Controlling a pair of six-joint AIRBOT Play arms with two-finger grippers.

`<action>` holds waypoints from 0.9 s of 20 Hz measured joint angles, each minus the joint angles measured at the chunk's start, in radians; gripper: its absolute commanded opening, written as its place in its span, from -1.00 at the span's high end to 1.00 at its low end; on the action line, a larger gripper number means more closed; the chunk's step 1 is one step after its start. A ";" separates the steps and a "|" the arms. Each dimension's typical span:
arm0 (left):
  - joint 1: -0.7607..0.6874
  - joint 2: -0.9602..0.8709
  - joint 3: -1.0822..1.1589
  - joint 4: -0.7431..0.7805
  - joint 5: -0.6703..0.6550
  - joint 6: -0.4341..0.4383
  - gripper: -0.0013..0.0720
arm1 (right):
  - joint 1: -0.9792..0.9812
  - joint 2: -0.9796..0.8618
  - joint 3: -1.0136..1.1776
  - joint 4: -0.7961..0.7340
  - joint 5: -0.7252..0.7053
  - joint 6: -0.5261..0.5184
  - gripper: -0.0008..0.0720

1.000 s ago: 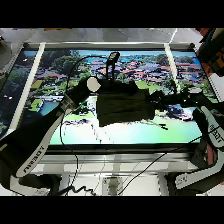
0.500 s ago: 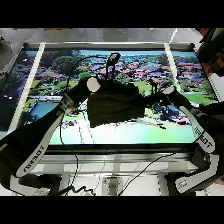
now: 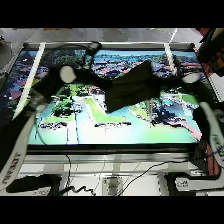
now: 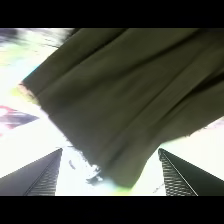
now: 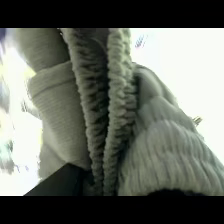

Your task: Fold the clothes and pants, and hang the long-sleeved shirts on hangers.

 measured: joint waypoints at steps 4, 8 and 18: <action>0.065 0.131 0.000 0.100 -0.024 0.000 -0.94 | -0.288 0.182 0.043 -0.009 0.116 0.112 0.90; 0.099 0.230 0.000 0.159 -0.032 0.000 -0.94 | -0.640 0.362 0.057 -0.073 0.227 0.227 0.90; 0.112 0.289 0.000 0.201 -0.034 0.000 -0.94 | -1.223 0.532 0.053 -0.653 0.533 0.463 -0.61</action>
